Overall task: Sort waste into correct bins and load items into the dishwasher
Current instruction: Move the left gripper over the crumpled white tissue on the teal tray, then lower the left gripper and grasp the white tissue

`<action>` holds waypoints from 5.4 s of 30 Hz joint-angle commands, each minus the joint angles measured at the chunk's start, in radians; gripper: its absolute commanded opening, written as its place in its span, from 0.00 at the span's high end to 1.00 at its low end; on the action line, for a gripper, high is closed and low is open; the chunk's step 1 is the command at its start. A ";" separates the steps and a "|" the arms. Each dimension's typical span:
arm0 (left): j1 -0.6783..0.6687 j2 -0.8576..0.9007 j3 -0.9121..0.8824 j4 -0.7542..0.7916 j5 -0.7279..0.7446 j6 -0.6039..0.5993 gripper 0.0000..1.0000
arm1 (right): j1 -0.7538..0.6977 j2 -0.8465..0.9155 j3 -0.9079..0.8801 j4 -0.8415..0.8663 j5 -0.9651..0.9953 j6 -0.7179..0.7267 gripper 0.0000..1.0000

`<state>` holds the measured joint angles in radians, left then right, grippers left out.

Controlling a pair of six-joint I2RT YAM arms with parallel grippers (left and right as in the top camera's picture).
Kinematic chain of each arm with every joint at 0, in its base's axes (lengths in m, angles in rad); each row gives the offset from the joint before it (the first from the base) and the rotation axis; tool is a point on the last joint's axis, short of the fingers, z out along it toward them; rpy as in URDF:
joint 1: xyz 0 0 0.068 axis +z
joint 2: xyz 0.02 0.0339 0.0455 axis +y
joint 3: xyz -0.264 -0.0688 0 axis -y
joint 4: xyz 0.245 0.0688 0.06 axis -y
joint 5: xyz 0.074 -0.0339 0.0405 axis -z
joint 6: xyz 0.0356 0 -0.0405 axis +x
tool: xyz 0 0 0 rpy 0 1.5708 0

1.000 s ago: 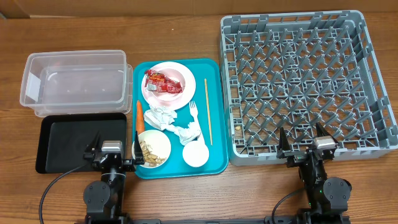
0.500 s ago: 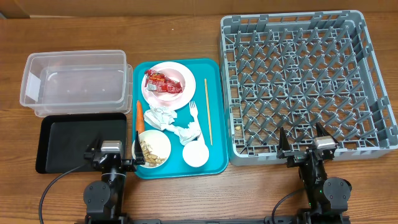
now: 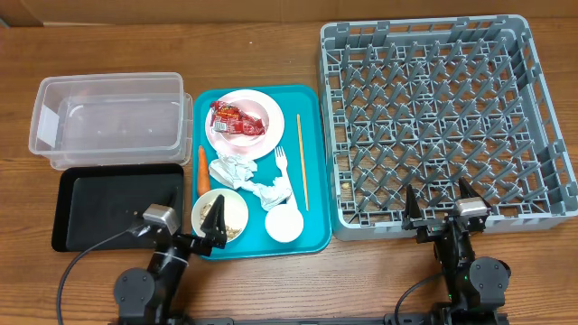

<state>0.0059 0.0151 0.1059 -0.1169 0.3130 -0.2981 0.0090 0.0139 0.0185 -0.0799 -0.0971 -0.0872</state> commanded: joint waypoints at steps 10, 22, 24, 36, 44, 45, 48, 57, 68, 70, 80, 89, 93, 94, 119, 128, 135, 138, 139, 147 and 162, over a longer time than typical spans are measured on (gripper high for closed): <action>-0.006 0.141 0.461 -0.332 0.067 -0.031 0.00 | 0.007 -0.011 -0.011 0.004 -0.002 -0.007 0.00; -0.007 0.763 1.094 -0.812 0.186 -0.041 0.00 | 0.007 -0.011 -0.011 0.004 -0.002 -0.007 0.00; -0.007 0.870 1.233 -0.903 0.186 -0.040 0.00 | 0.007 -0.011 -0.011 0.004 -0.002 -0.007 0.00; -0.006 1.231 1.536 -1.030 0.175 0.003 0.00 | 0.007 -0.011 -0.011 0.004 -0.002 -0.007 0.00; -0.010 1.414 1.534 -1.123 0.185 0.033 0.03 | 0.007 -0.011 -0.011 0.004 -0.002 -0.007 0.00; -0.013 1.437 1.534 -1.136 0.185 0.032 0.10 | 0.007 -0.011 -0.011 0.004 -0.002 -0.007 0.00; -0.036 1.491 1.534 -1.173 0.181 0.032 0.44 | 0.007 -0.011 -0.011 0.004 -0.002 -0.007 0.00; -0.225 1.588 1.534 -1.222 -0.141 -0.084 0.83 | 0.007 -0.011 -0.011 0.004 -0.002 -0.007 0.00; -0.341 1.641 1.534 -1.131 -0.159 -0.074 0.76 | 0.007 -0.011 -0.011 0.004 -0.002 -0.007 0.00; -0.341 1.654 1.533 -1.135 -0.160 -0.096 0.80 | 0.007 -0.011 -0.011 0.004 -0.002 -0.007 0.00; -0.341 1.740 1.532 -1.139 -0.198 -0.142 0.77 | 0.007 -0.011 -0.011 0.004 -0.002 -0.007 0.00; -0.340 1.873 1.532 -1.164 -0.248 -0.199 0.78 | 0.007 -0.011 -0.011 0.004 -0.002 -0.007 0.00; -0.339 1.917 1.532 -1.176 -0.274 -0.200 0.88 | 0.007 -0.011 -0.011 0.004 -0.002 -0.007 0.00; -0.338 1.923 1.532 -1.176 -0.281 -0.202 0.83 | 0.007 -0.011 -0.011 0.004 -0.002 -0.007 0.00; -0.274 1.942 1.524 -1.184 -0.347 -0.294 0.51 | 0.007 -0.011 -0.011 0.004 -0.002 -0.007 0.00; -0.275 1.942 1.450 -1.138 -0.346 -0.346 0.58 | 0.007 -0.011 -0.011 0.004 -0.002 -0.007 0.00; -0.275 1.942 1.438 -1.122 -0.345 -0.346 0.57 | 0.007 -0.011 -0.011 0.004 -0.002 -0.007 0.00; -0.275 1.942 1.433 -1.105 -0.345 -0.347 0.56 | 0.007 -0.011 -0.011 0.004 -0.002 -0.007 0.00; -0.275 1.942 1.432 -1.101 -0.345 -0.348 0.56 | 0.007 -0.011 -0.011 0.004 -0.002 -0.007 0.00; -0.275 1.942 1.398 -1.063 -0.346 -0.361 0.54 | 0.007 -0.011 -0.011 0.004 -0.002 -0.007 0.00; -0.275 1.942 1.392 -1.033 -0.346 -0.375 0.49 | 0.007 -0.011 -0.011 0.004 -0.002 -0.007 0.00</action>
<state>-0.2665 1.9472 1.5074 -1.1519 -0.0200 -0.6506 0.0090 0.0135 0.0185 -0.0799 -0.0975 -0.0868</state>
